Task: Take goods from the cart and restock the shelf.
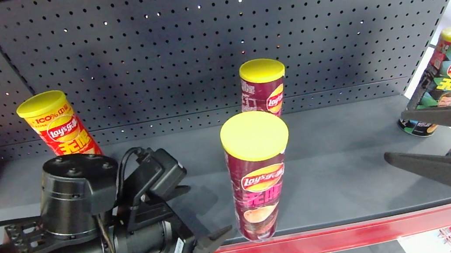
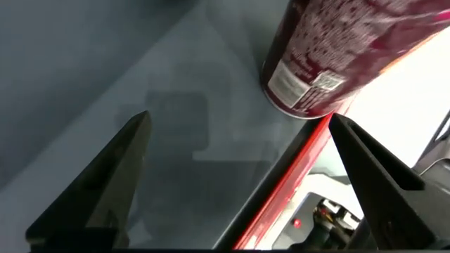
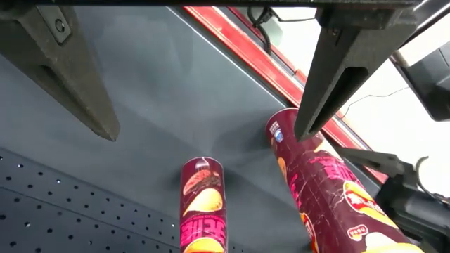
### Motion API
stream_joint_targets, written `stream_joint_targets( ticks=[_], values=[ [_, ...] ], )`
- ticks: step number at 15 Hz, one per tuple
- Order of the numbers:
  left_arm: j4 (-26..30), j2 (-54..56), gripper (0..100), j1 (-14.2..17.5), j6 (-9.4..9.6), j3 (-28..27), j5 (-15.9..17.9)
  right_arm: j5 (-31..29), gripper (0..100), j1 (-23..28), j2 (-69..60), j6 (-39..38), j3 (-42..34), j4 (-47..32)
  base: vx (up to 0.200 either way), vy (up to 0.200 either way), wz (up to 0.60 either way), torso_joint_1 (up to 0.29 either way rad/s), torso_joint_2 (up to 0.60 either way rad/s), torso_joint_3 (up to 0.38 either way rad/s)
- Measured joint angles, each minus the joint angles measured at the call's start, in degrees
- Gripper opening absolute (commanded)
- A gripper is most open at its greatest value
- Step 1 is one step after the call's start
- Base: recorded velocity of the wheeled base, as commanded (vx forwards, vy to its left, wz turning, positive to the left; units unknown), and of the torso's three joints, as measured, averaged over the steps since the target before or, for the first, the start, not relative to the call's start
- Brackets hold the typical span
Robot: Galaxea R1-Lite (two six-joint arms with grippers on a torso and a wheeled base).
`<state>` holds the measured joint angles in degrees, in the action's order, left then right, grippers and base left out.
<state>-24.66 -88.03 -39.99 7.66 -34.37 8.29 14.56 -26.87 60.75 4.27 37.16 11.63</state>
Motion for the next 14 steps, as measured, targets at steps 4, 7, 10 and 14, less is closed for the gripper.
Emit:
stream_joint_targets(
  ticks=[4,7,10,14],
  values=[
    [-0.11,-1.74,100,0.30,0.99,-0.52,-1.04,0.00,100,0.00,-0.11,0.00,0.18,0.02,0.000,0.000,0.00,0.000,0.00,0.000],
    [-0.21,-3.07,100,0.44,1.10,-2.29,-1.10,0.00,100,-0.05,-0.11,0.00,0.29,0.02,0.000,0.000,0.00,0.000,0.00,0.000],
    [-0.18,-4.61,100,0.38,1.15,-4.33,-1.12,0.00,100,-0.09,-0.02,0.00,0.44,0.02,0.000,0.000,0.00,0.000,0.00,0.000],
    [-0.21,-5.79,100,0.18,1.23,-5.16,-1.10,0.00,100,-0.09,0.05,0.02,0.49,0.02,0.000,0.000,0.00,0.000,0.00,0.000]
  ],
)
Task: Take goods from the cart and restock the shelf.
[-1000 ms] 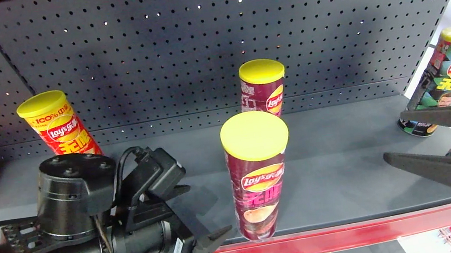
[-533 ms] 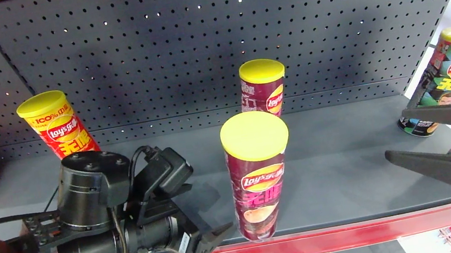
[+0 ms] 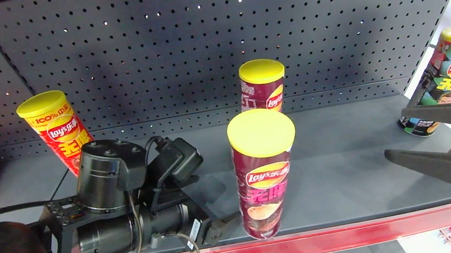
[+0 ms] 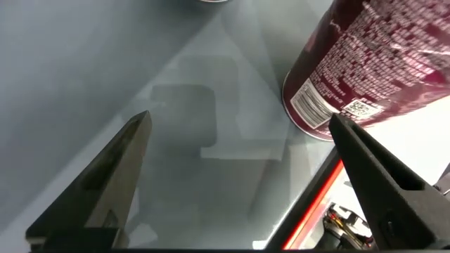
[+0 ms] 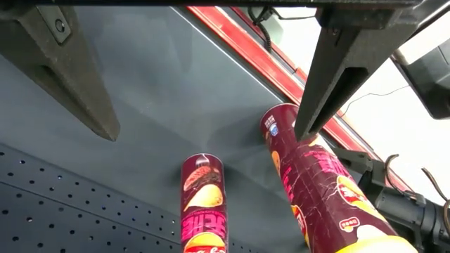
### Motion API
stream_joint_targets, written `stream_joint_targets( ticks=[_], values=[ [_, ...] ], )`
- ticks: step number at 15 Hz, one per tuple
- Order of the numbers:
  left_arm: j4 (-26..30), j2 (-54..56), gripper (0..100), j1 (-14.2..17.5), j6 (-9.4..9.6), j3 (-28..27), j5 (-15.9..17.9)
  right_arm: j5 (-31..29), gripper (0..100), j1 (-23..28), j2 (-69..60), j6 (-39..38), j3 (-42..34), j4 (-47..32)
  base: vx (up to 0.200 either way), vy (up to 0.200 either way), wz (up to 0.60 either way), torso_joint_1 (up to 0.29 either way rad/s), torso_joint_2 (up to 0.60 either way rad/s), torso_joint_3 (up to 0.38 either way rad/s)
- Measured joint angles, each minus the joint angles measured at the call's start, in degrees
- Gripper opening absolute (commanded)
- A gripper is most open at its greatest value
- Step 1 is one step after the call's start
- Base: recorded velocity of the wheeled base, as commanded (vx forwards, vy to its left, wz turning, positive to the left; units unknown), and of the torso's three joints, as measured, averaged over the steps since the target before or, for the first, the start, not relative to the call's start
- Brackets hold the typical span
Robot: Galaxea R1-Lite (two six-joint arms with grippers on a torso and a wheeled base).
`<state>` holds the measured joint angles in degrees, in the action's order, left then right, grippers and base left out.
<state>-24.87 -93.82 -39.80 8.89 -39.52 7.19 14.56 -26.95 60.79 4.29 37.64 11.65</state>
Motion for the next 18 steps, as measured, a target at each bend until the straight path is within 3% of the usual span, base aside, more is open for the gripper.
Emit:
stream_joint_targets(
  ticks=[18],
  values=[
    [-0.04,-3.12,100,-1.29,0.00,-2.69,0.05,0.09,100,0.00,0.72,-0.06,0.06,0.02,0.000,0.000,0.00,0.000,0.00,0.000]
  ],
)
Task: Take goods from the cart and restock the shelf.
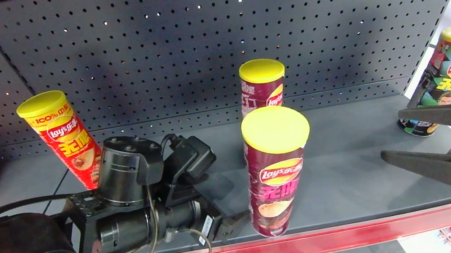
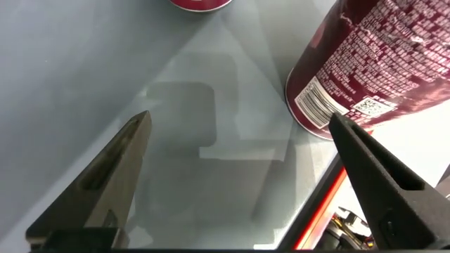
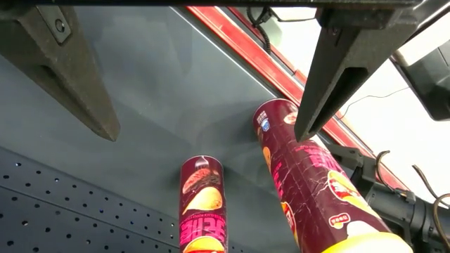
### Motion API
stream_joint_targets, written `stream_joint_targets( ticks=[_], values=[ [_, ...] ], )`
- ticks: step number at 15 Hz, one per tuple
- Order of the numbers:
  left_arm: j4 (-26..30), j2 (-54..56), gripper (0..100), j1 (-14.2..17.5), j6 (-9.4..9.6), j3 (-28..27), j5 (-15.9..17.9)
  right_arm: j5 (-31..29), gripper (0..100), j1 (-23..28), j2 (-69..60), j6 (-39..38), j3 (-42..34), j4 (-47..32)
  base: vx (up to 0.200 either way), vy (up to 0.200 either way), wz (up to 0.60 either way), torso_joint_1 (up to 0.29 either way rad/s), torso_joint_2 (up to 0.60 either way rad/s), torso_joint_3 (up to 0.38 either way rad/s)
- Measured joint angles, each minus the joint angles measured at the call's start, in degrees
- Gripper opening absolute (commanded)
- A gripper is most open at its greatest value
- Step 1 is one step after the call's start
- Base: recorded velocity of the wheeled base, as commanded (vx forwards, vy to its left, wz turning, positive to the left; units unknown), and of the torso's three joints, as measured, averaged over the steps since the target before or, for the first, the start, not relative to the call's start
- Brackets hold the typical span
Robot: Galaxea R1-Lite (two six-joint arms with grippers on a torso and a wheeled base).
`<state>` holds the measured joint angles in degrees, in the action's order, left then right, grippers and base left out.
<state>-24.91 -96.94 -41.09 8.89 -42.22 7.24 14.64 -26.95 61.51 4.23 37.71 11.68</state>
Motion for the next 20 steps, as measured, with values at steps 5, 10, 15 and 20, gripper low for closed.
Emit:
stream_joint_targets(
  ticks=[5,10,15,20],
  values=[
    [-0.05,-0.68,100,0.04,0.00,-0.41,0.04,0.02,100,0.00,0.12,0.00,-0.02,0.00,0.000,0.000,0.00,0.000,0.00,0.000],
    [-0.05,-0.66,100,0.26,-0.18,0.27,-0.07,0.02,100,0.00,0.39,0.01,-0.22,-0.02,0.000,0.000,0.00,0.000,0.00,0.000],
    [-2.90,0.35,100,0.46,-0.20,2.39,-0.13,-0.06,100,0.00,0.34,0.06,-0.55,-0.02,0.000,0.000,0.00,0.000,0.00,0.000],
    [-3.04,-0.06,100,0.20,-0.13,1.69,-0.11,-0.13,100,0.00,0.34,0.04,-0.13,-0.02,0.000,0.000,0.00,0.000,0.00,0.000]
  ],
)
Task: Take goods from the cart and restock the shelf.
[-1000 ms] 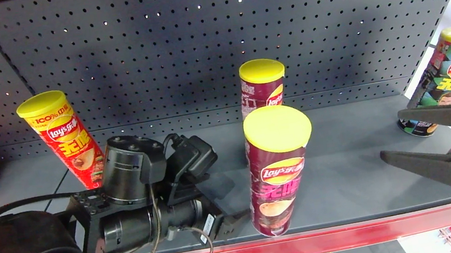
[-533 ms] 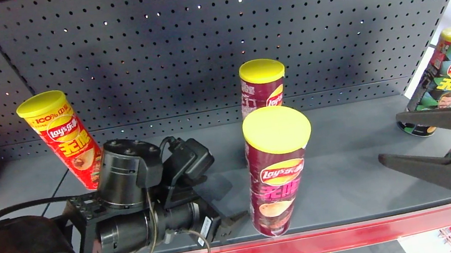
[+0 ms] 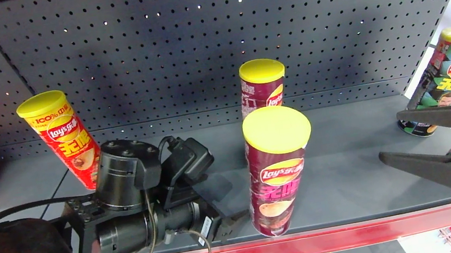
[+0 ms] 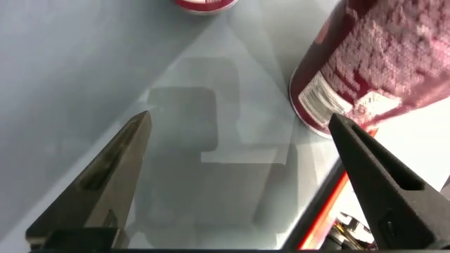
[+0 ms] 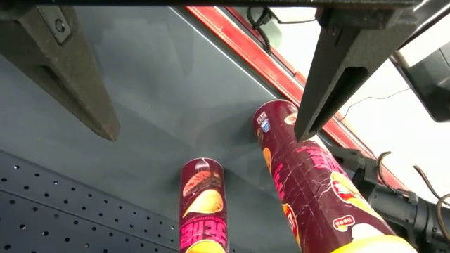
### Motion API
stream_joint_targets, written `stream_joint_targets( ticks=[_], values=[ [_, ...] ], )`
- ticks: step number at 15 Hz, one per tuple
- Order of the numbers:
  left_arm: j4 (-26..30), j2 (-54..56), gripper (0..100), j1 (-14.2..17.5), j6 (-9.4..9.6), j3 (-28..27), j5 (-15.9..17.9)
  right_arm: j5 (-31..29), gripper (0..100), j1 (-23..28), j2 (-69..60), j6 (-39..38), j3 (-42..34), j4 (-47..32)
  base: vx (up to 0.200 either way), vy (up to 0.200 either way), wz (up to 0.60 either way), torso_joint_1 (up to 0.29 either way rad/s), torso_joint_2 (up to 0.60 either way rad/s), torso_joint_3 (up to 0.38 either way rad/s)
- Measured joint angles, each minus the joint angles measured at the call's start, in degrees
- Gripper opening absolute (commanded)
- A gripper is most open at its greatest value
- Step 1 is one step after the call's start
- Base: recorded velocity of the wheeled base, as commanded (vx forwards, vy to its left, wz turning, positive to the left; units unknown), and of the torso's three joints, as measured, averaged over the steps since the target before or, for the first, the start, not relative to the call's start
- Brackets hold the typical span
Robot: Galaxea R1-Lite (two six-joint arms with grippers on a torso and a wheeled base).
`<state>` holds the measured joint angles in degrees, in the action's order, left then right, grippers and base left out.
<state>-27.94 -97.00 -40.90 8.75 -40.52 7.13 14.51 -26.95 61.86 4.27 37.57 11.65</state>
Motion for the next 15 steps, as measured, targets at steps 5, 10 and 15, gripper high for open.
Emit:
stream_joint_targets(
  ticks=[5,10,15],
  values=[
    [-0.02,-2.04,100,-0.26,0.13,-3.28,-0.02,-0.01,100,0.00,0.00,0.02,0.07,0.00,0.000,0.000,0.00,0.000,0.00,0.000],
    [0.00,-2.85,100,-1.07,-0.02,-3.35,-0.18,-0.04,100,0.04,0.00,0.02,-0.01,0.05,0.000,0.000,0.00,0.000,0.00,0.000],
    [0.16,4.34,100,0.33,-0.52,4.56,-1.89,-0.06,100,0.00,-1.38,0.05,-3.43,0.02,0.000,0.000,0.00,0.000,0.00,0.000]
  ],
)
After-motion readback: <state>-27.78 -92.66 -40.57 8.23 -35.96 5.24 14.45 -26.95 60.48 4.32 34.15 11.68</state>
